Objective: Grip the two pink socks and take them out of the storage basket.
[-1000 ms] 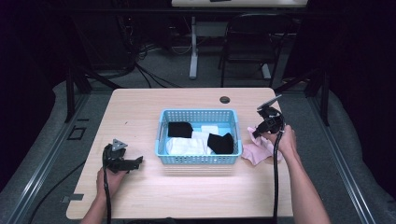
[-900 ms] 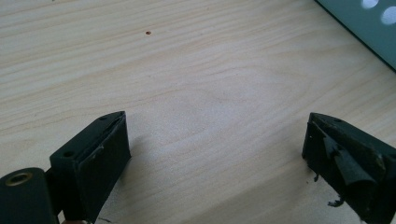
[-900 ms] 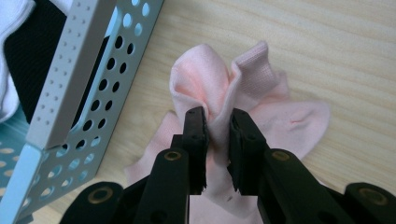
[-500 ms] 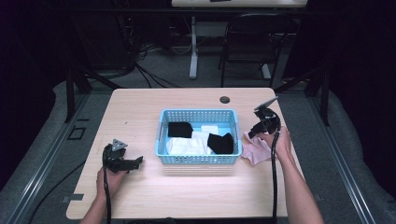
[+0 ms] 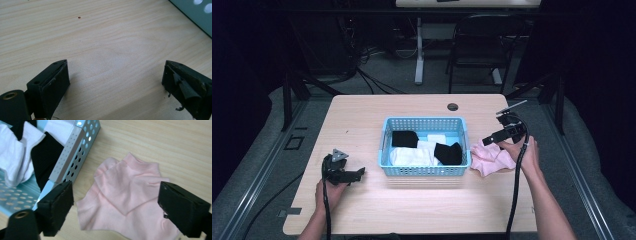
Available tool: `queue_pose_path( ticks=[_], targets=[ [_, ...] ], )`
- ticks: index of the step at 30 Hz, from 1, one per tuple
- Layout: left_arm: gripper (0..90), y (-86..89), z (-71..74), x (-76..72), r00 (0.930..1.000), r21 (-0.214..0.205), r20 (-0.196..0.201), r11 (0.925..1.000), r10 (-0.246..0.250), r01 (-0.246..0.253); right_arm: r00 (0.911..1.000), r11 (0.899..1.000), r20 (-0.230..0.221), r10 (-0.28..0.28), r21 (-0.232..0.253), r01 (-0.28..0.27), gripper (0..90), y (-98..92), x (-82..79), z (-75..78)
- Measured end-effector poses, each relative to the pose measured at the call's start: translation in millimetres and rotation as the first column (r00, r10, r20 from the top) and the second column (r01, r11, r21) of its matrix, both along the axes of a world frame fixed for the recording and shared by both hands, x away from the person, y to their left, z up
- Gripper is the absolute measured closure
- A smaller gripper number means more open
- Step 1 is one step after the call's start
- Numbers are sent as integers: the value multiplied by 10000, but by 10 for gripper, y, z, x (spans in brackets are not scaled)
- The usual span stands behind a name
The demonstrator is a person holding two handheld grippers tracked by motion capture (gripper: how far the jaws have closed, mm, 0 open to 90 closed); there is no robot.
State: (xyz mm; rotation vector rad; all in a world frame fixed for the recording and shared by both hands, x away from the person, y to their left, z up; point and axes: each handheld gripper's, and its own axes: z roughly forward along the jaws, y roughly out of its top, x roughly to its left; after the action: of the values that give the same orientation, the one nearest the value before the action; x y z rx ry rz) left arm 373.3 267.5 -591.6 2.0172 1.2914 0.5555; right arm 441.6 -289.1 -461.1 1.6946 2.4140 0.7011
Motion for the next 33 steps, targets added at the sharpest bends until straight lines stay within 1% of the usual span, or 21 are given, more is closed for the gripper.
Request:
queue_pose_path(
  ticks=[2,3,4,5,6,9,11,12,14,15,17,18,20,21,24,25,26,29,31,32,33],
  targets=[
    [73,0,0,0,10000,4,1,10000,-2,2,10000,10000,53,74,-3,-74,91,-13,-24,24],
    [73,0,0,0,10000,6,-2,10000,0,0,9996,10000,275,83,0,-83,43,-40,-106,86],
    [73,0,0,0,10000,6,-2,10000,0,0,9996,10000,275,83,0,-83,43,-40,-106,86],
    [73,0,0,0,10000,3,-2,10000,-1,1,9989,9999,447,147,-10,-146,12,-64,-186,141],
    [73,0,0,0,10000,7,-1,10000,-2,2,9984,9998,548,138,101,-144,5,-70,-216,154],
    [73,0,0,0,10000,5,0,10000,-2,2,9973,9996,677,270,110,-278,0,-95,-293,203],
    [73,0,0,0,10000,11,0,10000,-4,4,9950,9992,926,385,21,-389,0,-119,-418,258],
    [73,0,0,0,10000,7,0,10000,-1,1,9950,9992,926,385,21,-389,0,-119,-418,258],
    [73,0,0,0,10000,15,1,10000,-1,1,9927,9987,1106,490,46,-498,0,-130,-521,278],
    [73,0,0,0,10000,15,1,10000,-1,1,9927,9987,1106,490,46,-498,0,-130,-521,278],
    [73,0,1,-2,10000,13,-7,10000,10,-10,9903,9982,1252,597,-114,-587,0,-143,-616,272],
    [73,0,0,-1,10000,13,1,10000,9,-9,9904,9978,1225,647,-209,-626,0,-152,-655,262],
    [73,0,1,-2,10000,14,-6,10000,12,-12,9894,9979,1305,643,-132,-632,0,-167,-736,215],
    [73,0,1,-2,10000,11,-8,10000,9,-9,9890,9976,1315,676,-205,-655,0,-184,-805,160],
    [73,0,0,-1,10000,9,-4,10000,8,-8,9888,9974,1306,718,-169,-702,0,-206,-873,94],
    [73,0,0,-1,10000,7,-7,10000,3,-3,9911,9973,1127,714,-271,-688,0,-220,-936,13],
    [73,0,0,-1,10000,7,-7,10000,3,-3,9911,9973,1127,714,-271,-688,0,-220,-936,13],
    [73,0,1,-1,10000,11,-6,10000,9,-9,9935,9965,839,770,-398,-739,0,-227,-1022,-137],
    [73,0,1,-1,10000,8,-12,10000,5,-5,9944,9948,598,877,-578,-842,0,-253,-1051,-229],
    [73,0,1,-1,10000,8,-12,10000,5,-5,9957,9957,527,766,-559,-736,0,-260,-1058,-272],
    [73,0,1,-1,10000,9,-10,10000,6,-6,9957,9957,527,766,-559,-736,0,-260,-1058,-272]
  ],
)
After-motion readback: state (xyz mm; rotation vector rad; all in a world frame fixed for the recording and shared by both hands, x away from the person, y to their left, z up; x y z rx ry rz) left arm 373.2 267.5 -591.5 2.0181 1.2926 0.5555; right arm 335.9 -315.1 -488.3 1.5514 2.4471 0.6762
